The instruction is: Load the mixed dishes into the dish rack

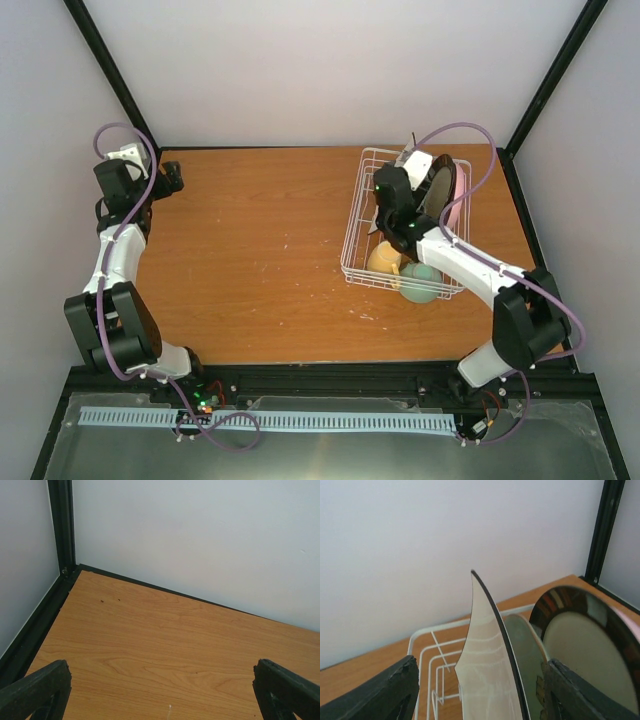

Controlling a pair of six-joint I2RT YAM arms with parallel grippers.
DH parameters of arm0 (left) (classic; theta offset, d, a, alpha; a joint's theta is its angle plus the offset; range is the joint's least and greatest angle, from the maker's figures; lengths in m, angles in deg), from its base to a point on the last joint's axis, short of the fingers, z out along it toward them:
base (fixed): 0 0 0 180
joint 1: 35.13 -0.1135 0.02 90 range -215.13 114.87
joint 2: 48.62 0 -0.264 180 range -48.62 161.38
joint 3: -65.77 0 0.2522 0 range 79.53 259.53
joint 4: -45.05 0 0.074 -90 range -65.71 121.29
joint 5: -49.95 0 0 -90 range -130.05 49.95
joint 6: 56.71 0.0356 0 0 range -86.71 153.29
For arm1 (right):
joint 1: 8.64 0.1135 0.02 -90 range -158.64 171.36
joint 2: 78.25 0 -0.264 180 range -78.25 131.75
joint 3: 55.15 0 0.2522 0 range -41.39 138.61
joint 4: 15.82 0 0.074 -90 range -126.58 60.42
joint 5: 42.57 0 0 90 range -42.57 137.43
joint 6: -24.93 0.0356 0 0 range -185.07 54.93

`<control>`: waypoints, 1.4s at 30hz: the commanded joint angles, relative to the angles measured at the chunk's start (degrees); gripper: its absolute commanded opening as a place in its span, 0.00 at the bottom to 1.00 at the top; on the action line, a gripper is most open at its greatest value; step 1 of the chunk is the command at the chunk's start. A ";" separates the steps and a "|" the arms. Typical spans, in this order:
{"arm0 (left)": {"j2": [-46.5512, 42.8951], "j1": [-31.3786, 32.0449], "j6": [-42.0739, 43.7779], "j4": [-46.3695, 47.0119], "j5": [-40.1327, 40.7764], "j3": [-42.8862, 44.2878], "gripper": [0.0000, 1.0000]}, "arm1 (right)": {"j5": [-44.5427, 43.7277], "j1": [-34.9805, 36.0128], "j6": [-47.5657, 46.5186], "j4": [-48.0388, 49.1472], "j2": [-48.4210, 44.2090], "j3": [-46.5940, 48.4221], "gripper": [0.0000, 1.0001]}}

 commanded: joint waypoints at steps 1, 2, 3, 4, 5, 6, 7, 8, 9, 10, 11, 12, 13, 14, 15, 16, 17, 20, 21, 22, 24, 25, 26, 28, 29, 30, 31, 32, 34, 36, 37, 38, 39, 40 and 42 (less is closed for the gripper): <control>-1.76 -0.27 -0.93 1.95 -0.99 0.06 1.00 | -2.53 0.27 -1.97 2.95 -3.24 -1.11 0.67; -1.98 -0.24 -0.92 1.94 -0.96 0.01 1.00 | -2.66 0.27 -2.48 3.24 -3.75 -1.28 0.67; -2.28 -0.26 -0.93 1.95 -0.84 -0.03 1.00 | -2.91 0.29 -2.73 3.41 -4.25 -1.52 0.67; -2.57 -0.22 -0.89 1.88 -0.72 -0.04 1.00 | -3.06 0.28 -3.09 3.87 -4.77 -1.76 0.67; -2.81 -0.26 -0.95 1.86 -0.61 -0.09 1.00 | -3.15 0.27 -3.37 4.12 -5.39 -1.98 0.68; -3.08 -0.27 -1.02 1.85 -0.62 -0.20 1.00 | -3.16 0.27 -3.64 4.39 -5.99 -2.15 0.68; -3.37 -0.27 -1.14 1.98 -0.55 -0.29 1.00 | -3.12 0.23 -3.90 4.63 -6.81 -2.30 0.68; -3.64 -0.27 -1.34 2.01 -0.58 -0.35 1.00 | -3.04 0.27 -4.27 4.76 -7.69 -2.36 0.68; -3.97 -0.27 -1.55 2.21 -0.76 -0.43 1.00 | -2.82 0.27 -4.97 5.20 -8.77 -2.56 0.68; -4.33 -0.27 -1.79 2.46 -1.01 -0.54 1.00 | -2.63 0.27 -6.10 5.95 -10.09 -2.93 0.68; -4.53 -0.27 -2.14 2.75 -1.39 -0.63 1.00 | -2.37 0.27 -7.26 6.84 -11.30 -3.31 0.70; -4.74 -0.31 -2.69 3.33 -1.73 -0.77 1.00 | -2.11 0.27 -8.70 7.79 -12.74 -3.83 0.72; -4.91 -0.35 -3.47 3.73 -2.14 -0.93 1.00 | -2.01 0.25 -9.98 8.53 -14.66 -4.27 0.73; -5.02 -0.46 -4.24 4.19 -2.79 -1.07 1.00 | -1.72 0.21 -11.24 9.09 -16.03 -4.62 0.74; -5.12 -0.59 -5.11 4.70 -3.54 -1.36 1.00 | -1.29 0.27 -12.67 9.59 -17.64 -5.19 0.74; -5.13 -0.71 -5.94 5.14 -4.52 -1.62 1.00 | -0.64 0.27 -14.05 10.11 -19.32 -6.06 0.74; -5.25 -0.95 -6.91 5.45 -5.51 -1.85 1.00 | -0.03 0.23 -15.21 10.67 -21.08 -6.94 0.75; -5.83 -1.14 -7.43 6.04 -7.14 -2.17 1.00 | 1.87 0.25 -19.34 10.95 -26.45 -9.41 0.81; -6.29 -1.10 -7.22 6.25 -7.40 -2.36 1.00 | 2.44 0.27 -20.75 10.04 -28.09 -9.96 0.82; -7.10 -1.13 -6.91 6.64 -7.29 -2.78 1.00 | 3.04 0.22 -21.74 8.55 -29.61 -10.30 0.82; -9.47 -1.15 -6.19 8.50 -7.01 -4.27 1.00 | 3.76 0.27 -22.31 3.12 -32.55 -10.49 0.83; -10.94 -1.15 -5.71 9.56 -6.88 -5.13 1.00 | 3.57 0.27 -21.75 0.19 -34.06 -10.41 0.83; -12.26 -1.15 -5.28 10.64 -6.60 -5.93 1.00 | 3.30 0.27 -21.32 -2.39 -35.43 -10.42 0.83; -14.97 -1.10 -4.36 12.28 -5.89 -7.34 1.00 | 1.58 0.25 -19.99 -7.30 -38.07 -10.68 0.83; -15.96 -1.14 -3.87 12.54 -5.46 -7.68 1.00 | -0.40 0.23 -19.29 -8.89 -39.28 -11.16 0.83; -16.77 -1.14 -3.38 12.46 -5.10 -7.65 1.00 | -1.96 0.22 -19.60 -9.38 -40.79 -12.13 0.83; -17.30 -1.15 -2.91 11.98 -4.61 -7.57 1.00 | -3.37 0.19 -20.34 -8.93 -42.19 -13.78 0.83; -17.72 -1.10 -2.50 11.25 -4.15 -7.29 1.00 | -4.86 0.19 -20.91 -8.44 -43.88 -15.38 0.83; -18.34 -1.11 -1.50 9.41 -4.06 -6.71 1.00 | -6.71 0.19 -21.45 -8.27 -47.03 -17.71 0.83; -19.30 -1.14 -0.93 7.95 -4.01 -6.74 1.00 | -8.97 0.18 -21.58 -8.54 -50.35 -19.52 0.83; -19.90 -1.10 -0.78 7.69 -4.04 -7.11 1.00 | -10.69 0.14 -21.28 -8.76 -51.52 -20.27 0.83; -20.51 -1.10 -0.82 7.77 -3.90 -7.75 1.00 | -12.13 0.10 -21.10 -8.93 -52.72 -20.93 0.83; -21.11 -1.12 -0.89 8.01 -4.01 -8.48 1.00 | -13.30 0.02 -20.94 -9.23 -53.76 -21.50 0.84; -21.63 -1.08 -0.92 8.20 -4.33 -9.27 1.00 | -14.11 -0.11 -20.45 -9.72 -54.62 -21.96 0.84; -22.51 -1.13 -0.78 8.20 -5.16 -10.61 1.00 | -15.51 -0.57 -18.46 -11.37 -56.15 -22.54 0.84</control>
